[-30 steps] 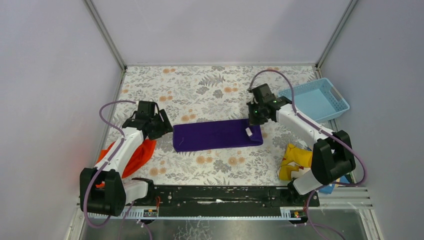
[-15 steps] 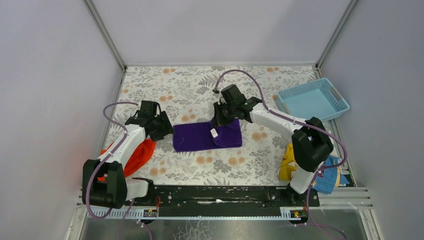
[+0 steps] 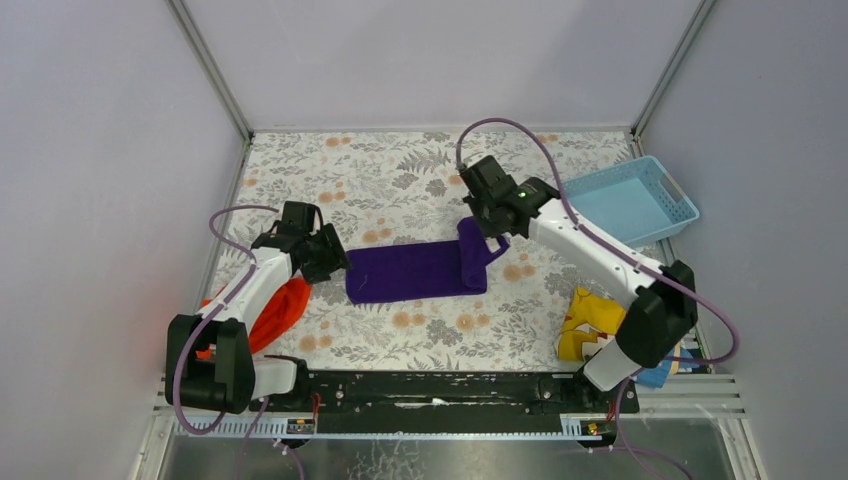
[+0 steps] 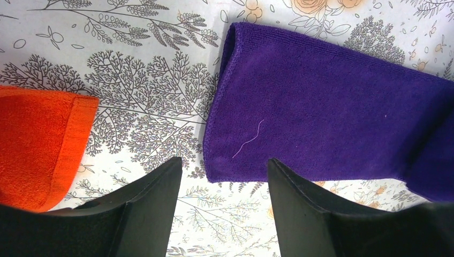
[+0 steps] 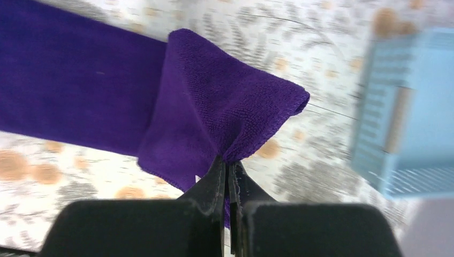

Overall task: Roll the towels
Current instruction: Fold the towel at the center of the board.

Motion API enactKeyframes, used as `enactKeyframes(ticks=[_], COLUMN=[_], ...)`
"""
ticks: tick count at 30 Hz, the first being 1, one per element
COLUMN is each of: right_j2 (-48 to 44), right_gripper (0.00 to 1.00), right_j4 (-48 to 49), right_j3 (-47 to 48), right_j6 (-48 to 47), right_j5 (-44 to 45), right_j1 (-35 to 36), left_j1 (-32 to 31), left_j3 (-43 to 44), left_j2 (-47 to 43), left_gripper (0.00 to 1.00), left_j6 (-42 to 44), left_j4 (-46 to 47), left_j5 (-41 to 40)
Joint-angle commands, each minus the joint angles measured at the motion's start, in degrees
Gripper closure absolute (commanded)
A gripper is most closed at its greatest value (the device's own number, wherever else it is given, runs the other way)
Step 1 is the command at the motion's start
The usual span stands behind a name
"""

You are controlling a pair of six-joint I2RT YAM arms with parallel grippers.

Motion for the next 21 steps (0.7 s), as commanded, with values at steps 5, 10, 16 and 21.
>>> enactKeyframes(ticks=[5, 10, 16, 21], right_j2=[-8.00, -10.76, -11.83, -11.87], right_gripper=[1.00, 1.00, 1.00, 1.00], right_j4=[-10.73, -8.69, -5.58, -3.35], right_j3=[1.37, -0.36, -2.80, -3.21], right_j6=[-10.63, -15.55, -21.00, -22.60], right_j5=[22.97, 27.35, 30.67, 29.61], right_j1=[-5.48, -10.53, -15.77, -17.37], left_j1=[-0.25, -0.26, -0.26, -0.31], left_j3=[0.77, 0.73, 0.91, 1.06], left_j2=[-0.54, -0.50, -0.02, 0.50], left_gripper=[0.41, 0.41, 0.41, 0.41], left_j6=[1.04, 1.50, 1.76, 1.88], left_j4=[0.04, -0.05, 0.04, 0.34], left_j5=[0.68, 0.81, 1.06, 1.53])
